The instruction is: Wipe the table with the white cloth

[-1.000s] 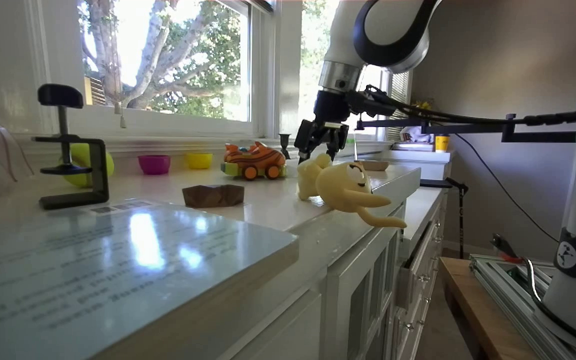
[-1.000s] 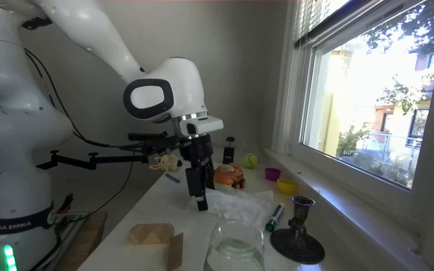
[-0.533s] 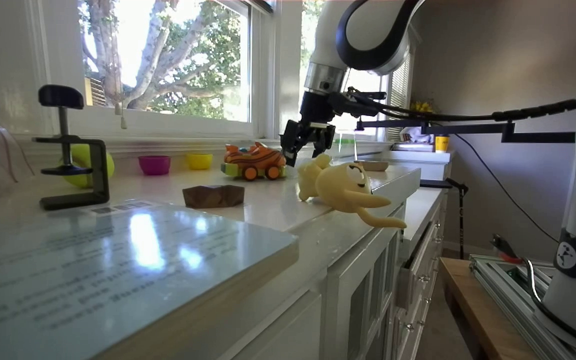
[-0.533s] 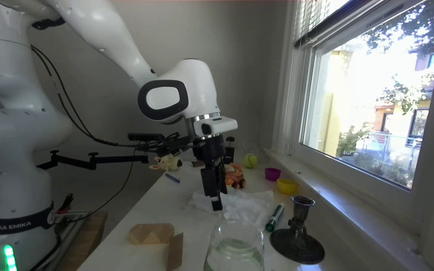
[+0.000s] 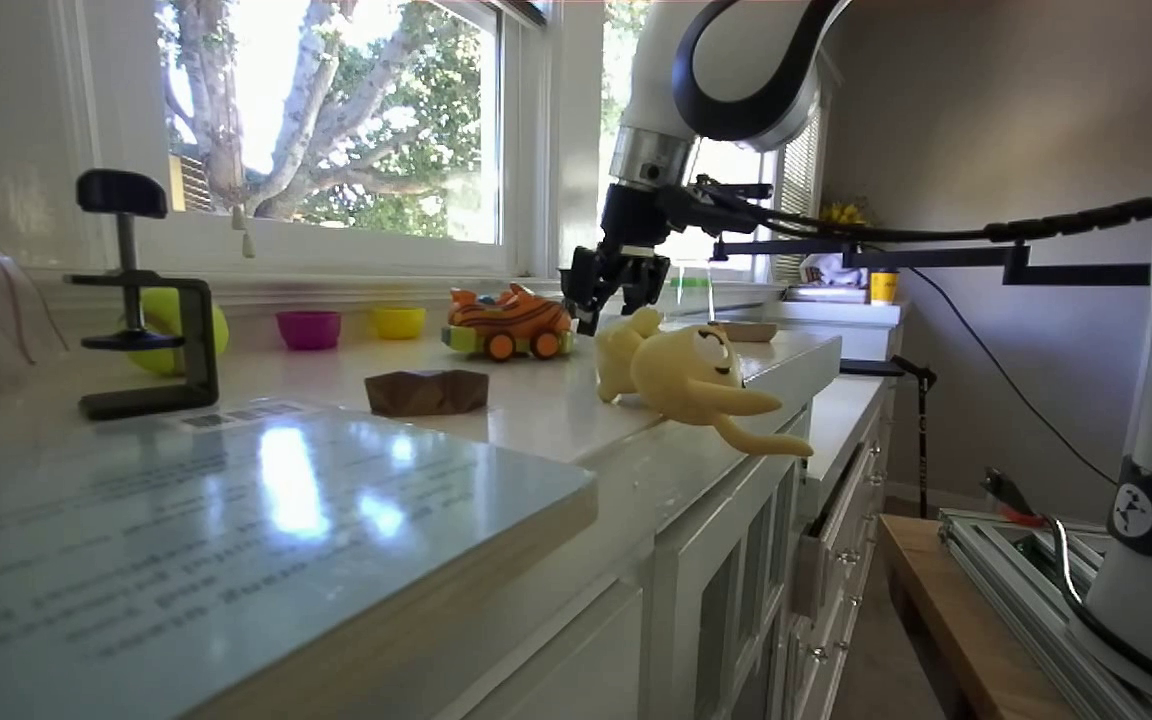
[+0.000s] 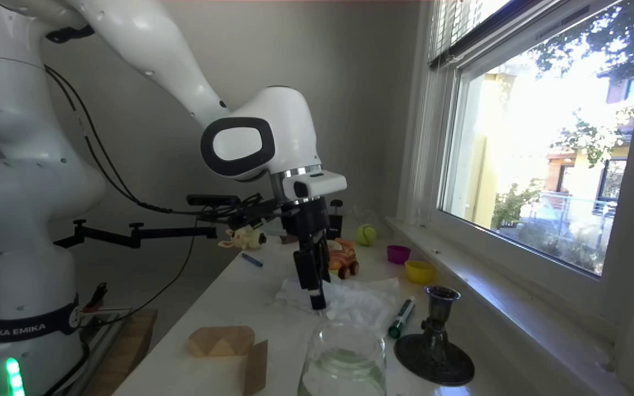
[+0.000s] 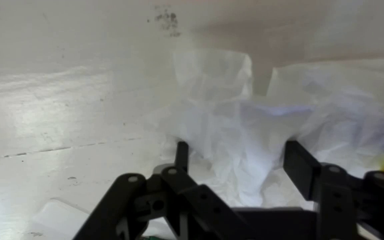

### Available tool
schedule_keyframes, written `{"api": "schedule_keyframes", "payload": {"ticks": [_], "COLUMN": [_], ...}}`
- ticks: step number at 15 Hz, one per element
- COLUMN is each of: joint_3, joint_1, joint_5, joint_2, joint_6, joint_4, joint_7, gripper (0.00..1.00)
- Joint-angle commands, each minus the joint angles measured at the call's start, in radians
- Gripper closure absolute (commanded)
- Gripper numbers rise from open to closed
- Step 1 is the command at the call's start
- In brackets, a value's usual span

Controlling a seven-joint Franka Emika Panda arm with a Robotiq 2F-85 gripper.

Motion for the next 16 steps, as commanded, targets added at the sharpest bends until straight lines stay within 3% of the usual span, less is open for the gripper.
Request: {"api": "schedule_keyframes", "payload": {"ticks": [1,7,8,10,13,14,16], "joint_3": [-0.028,-0.028,-0.028,-0.026,-0.019,-0.021,-0.019], "joint_1": [0.026,0.026,0.027,0.021,0.007,0.008,0.005], "joint_5": [-0.01,-0.01,-0.01,-0.027,-0.066,-0.068,-0.086], "joint_2": [0.0,0.0,0.0,-0.01,-0.02,-0.021,-0.027], "joint_6": [-0.002,-0.002,-0.002,-0.005,-0.004,-0.004,-0.006], "joint_4": [0.001,0.001,0.001,0.0,0.001,0.001,0.0], "joint_7": [0.006,0.006,0.006,0.017,0.043,0.04,0.044], "gripper": [0.25,0.25,0.06,0.0,0.0,0.19,0.34]}}
